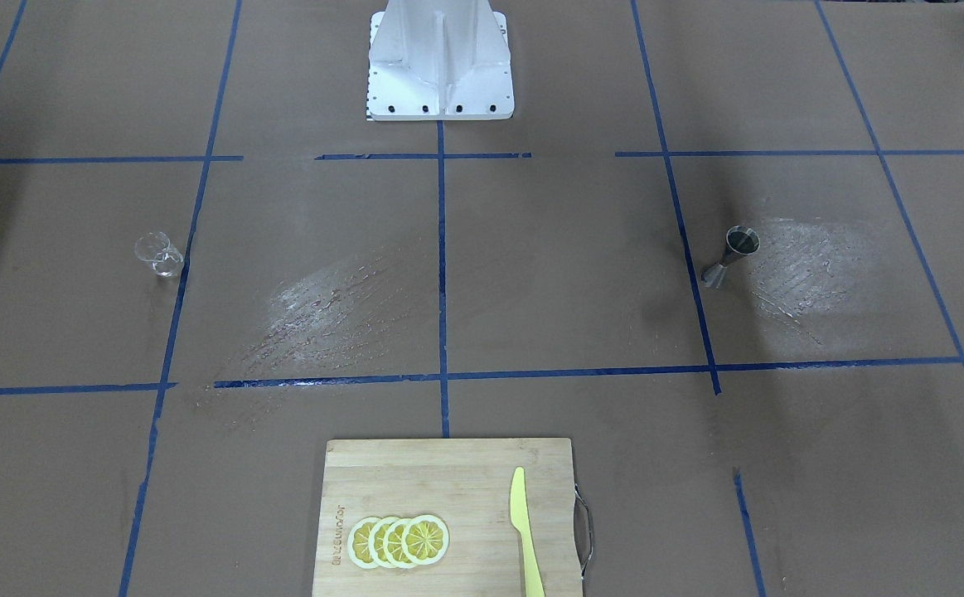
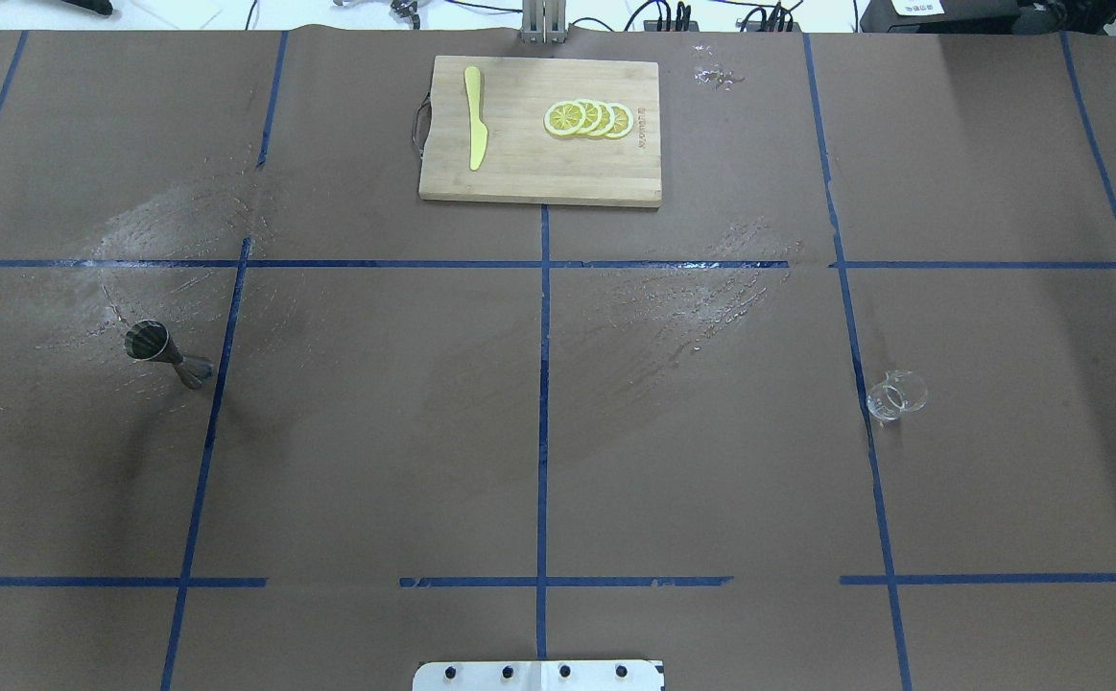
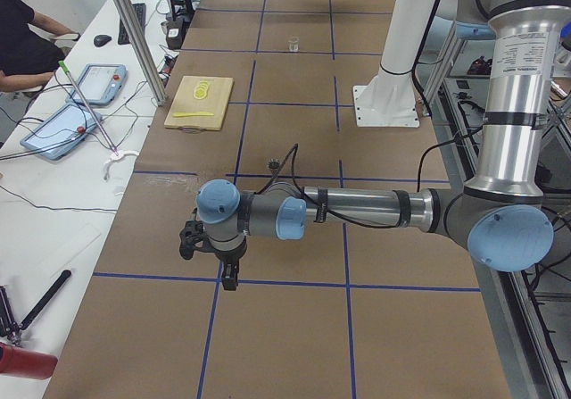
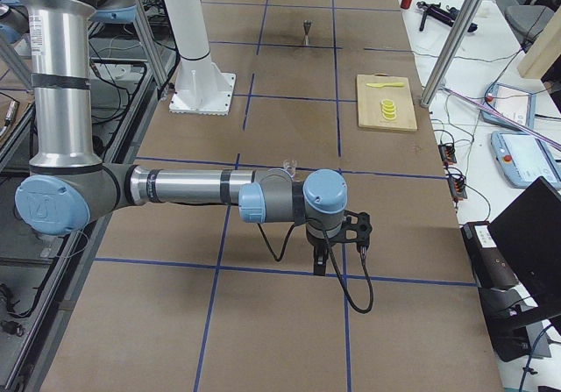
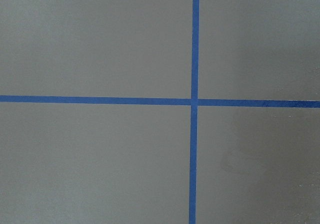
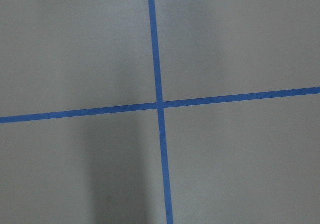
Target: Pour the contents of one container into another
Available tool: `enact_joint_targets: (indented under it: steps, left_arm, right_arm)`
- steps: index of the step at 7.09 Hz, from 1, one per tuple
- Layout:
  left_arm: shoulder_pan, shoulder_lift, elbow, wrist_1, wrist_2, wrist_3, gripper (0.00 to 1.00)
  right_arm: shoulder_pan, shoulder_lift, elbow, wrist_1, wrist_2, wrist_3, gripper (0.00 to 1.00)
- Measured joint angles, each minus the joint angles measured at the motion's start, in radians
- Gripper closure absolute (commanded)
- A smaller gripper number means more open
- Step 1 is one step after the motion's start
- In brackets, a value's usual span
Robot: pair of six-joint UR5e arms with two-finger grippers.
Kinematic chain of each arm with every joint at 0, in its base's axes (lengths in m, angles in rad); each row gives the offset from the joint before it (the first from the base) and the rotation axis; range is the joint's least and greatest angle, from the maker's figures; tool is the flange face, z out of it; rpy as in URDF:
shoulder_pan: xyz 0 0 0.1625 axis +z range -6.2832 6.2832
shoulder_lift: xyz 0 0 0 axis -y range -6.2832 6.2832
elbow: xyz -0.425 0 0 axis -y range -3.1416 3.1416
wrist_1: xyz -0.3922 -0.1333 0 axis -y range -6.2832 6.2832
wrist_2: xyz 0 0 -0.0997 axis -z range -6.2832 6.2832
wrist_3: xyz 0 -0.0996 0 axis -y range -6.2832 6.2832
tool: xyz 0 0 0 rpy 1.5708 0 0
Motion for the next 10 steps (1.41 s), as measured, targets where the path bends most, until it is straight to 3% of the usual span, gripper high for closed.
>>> enact_joint_targets:
  steps: [6,10]
  left_arm:
    - [0.000,0.000,0.001,-0.004,-0.002,0.008,0.00]
    - [0.000,-0.001,-0.001,-0.005,-0.003,0.009,0.00]
  right_arm:
    - [0.000,-0.002,-0.011,0.022,-0.023,-0.033,0.00]
    - [0.000,-0.007,-0.012,0.018,0.028,-0.105,0.00]
